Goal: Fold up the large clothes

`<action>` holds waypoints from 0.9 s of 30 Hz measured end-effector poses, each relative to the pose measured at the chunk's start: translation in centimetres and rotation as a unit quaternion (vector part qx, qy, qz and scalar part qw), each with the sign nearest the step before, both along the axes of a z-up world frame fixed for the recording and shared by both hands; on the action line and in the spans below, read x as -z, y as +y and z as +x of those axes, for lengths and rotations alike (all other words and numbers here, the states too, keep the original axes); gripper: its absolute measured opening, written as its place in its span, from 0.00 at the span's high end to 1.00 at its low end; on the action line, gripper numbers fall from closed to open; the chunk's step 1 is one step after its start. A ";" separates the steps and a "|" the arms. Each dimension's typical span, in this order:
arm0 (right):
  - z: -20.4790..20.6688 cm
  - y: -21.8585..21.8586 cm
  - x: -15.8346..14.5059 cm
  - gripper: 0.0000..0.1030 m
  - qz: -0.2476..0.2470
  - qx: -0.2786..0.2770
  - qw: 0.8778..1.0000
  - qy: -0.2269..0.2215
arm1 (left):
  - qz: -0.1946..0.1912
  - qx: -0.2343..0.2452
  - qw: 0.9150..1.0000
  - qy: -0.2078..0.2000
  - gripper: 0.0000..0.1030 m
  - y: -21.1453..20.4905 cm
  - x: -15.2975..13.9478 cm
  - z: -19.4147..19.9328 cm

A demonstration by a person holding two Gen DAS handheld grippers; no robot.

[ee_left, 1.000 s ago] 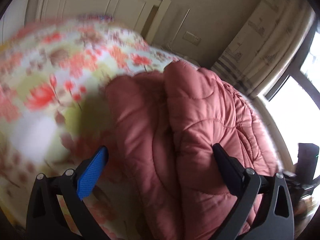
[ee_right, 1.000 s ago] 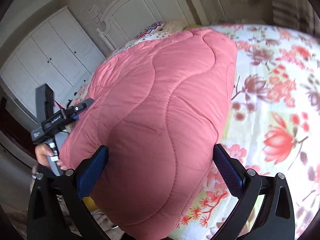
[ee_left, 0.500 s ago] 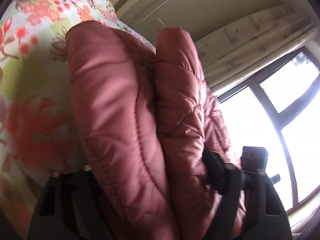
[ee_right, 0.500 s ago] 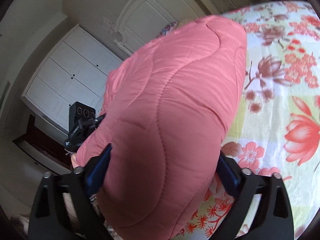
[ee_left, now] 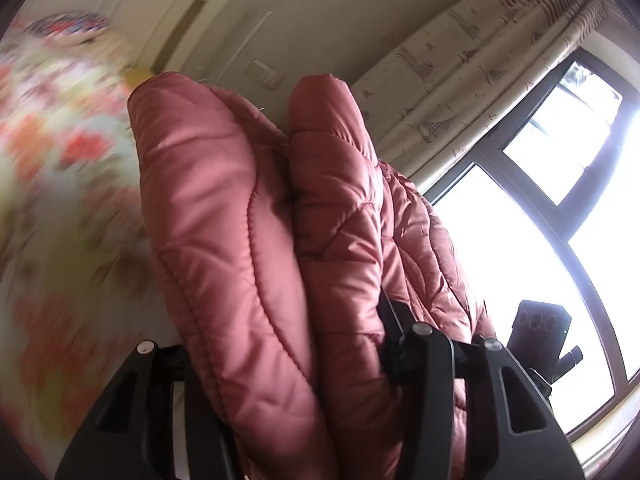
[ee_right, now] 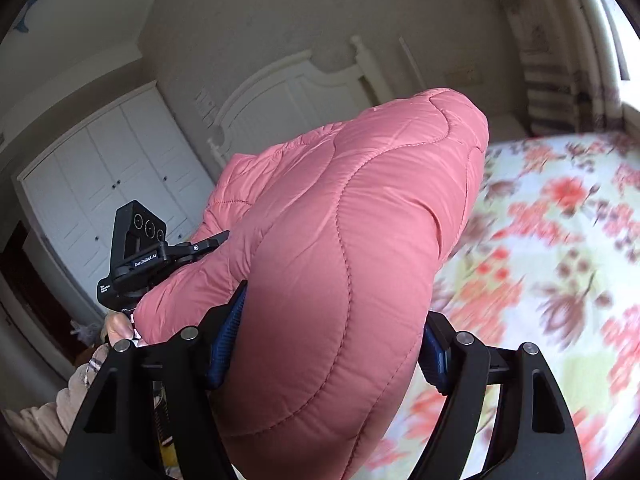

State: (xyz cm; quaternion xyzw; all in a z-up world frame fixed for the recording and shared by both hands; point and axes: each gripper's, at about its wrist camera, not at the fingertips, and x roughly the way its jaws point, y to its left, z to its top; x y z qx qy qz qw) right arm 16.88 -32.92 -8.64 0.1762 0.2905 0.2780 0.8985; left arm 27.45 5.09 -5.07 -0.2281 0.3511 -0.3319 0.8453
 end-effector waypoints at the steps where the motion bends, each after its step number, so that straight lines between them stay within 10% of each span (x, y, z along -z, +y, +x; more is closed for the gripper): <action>1: 0.7 -0.9 -0.3 0.27 -0.002 0.006 1.000 -0.004 | 0.003 0.001 1.000 0.000 0.54 -0.9 -0.4 1.4; 9: 8.1 -5.2 3.6 0.26 -0.039 0.062 0.993 0.088 | 0.073 -0.032 0.994 0.076 0.44 -6.8 4.8 8.7; 11: 8.5 -5.9 5.2 0.24 -0.015 0.062 0.993 0.095 | 0.040 -0.039 0.995 0.079 0.41 -6.2 6.6 8.9; 17: 8.8 -6.5 4.7 0.13 -0.033 0.091 0.990 0.102 | 0.148 -0.083 0.985 0.032 0.13 -6.6 3.3 7.8; 25: -1.5 -5.4 -4.6 0.04 -0.087 0.197 0.976 -0.005 | 0.324 -0.247 0.898 -0.164 0.02 -8.6 -8.5 -3.5; 27: -3.6 -4.0 -6.5 0.04 -0.123 0.209 0.969 -0.038 | 0.318 -0.252 0.891 -0.204 0.02 -9.6 -10.3 -7.3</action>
